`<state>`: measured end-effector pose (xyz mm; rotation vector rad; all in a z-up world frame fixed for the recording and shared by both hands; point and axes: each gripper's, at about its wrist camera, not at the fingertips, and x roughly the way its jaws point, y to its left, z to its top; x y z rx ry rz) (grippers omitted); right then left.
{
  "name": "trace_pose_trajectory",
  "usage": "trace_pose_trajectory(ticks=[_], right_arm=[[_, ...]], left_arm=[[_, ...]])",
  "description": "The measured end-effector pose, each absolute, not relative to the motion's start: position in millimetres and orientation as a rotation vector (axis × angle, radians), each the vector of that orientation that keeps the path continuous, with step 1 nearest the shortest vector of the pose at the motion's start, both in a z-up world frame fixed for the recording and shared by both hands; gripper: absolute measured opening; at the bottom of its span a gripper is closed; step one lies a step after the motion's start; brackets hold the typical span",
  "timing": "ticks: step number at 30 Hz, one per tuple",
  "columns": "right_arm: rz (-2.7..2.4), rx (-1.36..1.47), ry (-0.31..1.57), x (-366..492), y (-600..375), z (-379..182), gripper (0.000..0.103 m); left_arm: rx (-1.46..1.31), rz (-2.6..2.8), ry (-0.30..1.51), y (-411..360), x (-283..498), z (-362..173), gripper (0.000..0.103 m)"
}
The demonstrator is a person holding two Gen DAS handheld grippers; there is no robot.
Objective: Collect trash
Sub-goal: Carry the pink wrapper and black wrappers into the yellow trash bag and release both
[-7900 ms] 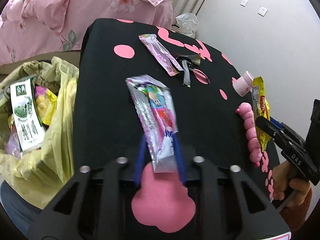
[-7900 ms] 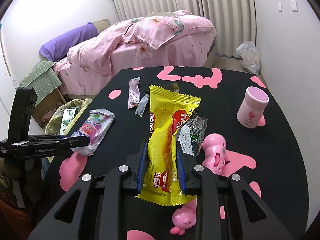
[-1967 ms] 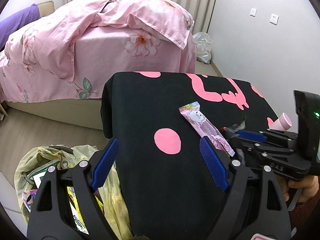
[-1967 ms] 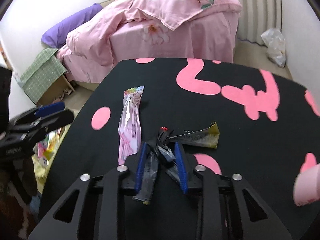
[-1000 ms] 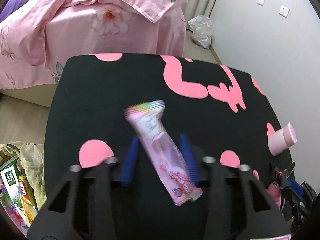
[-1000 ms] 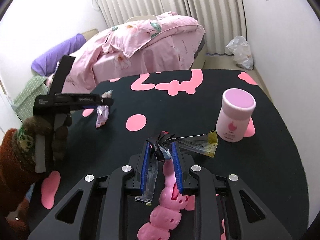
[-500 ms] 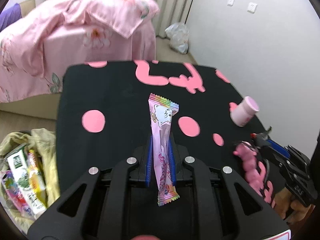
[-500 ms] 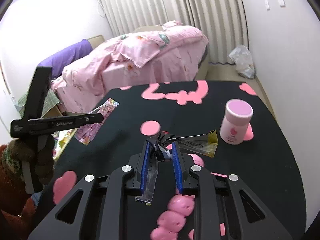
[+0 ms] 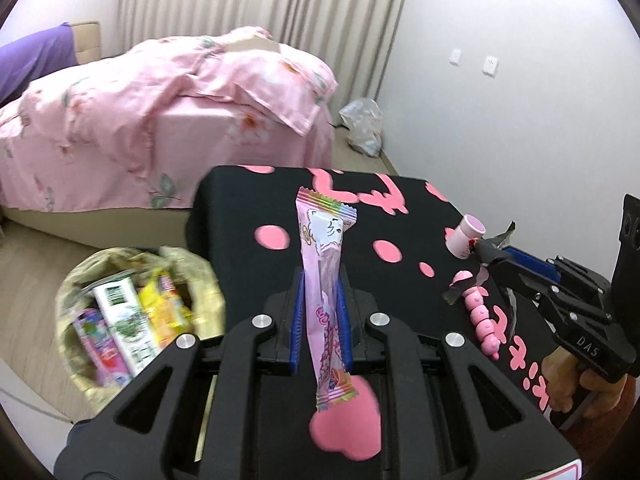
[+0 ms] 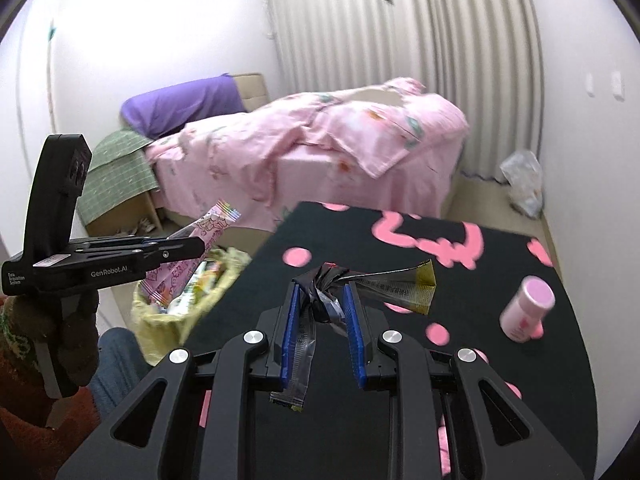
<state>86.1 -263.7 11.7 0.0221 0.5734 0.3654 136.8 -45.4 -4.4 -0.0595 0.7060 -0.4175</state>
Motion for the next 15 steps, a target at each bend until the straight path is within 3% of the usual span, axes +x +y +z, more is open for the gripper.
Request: trace_pose_trajectory(ticks=[15], right_arm=[[0.516,-0.12,0.601,114.8,-161.0,23.8,0.023]], left_arm=[[-0.238,-0.19,0.683,100.5,125.0,-20.5,0.015]])
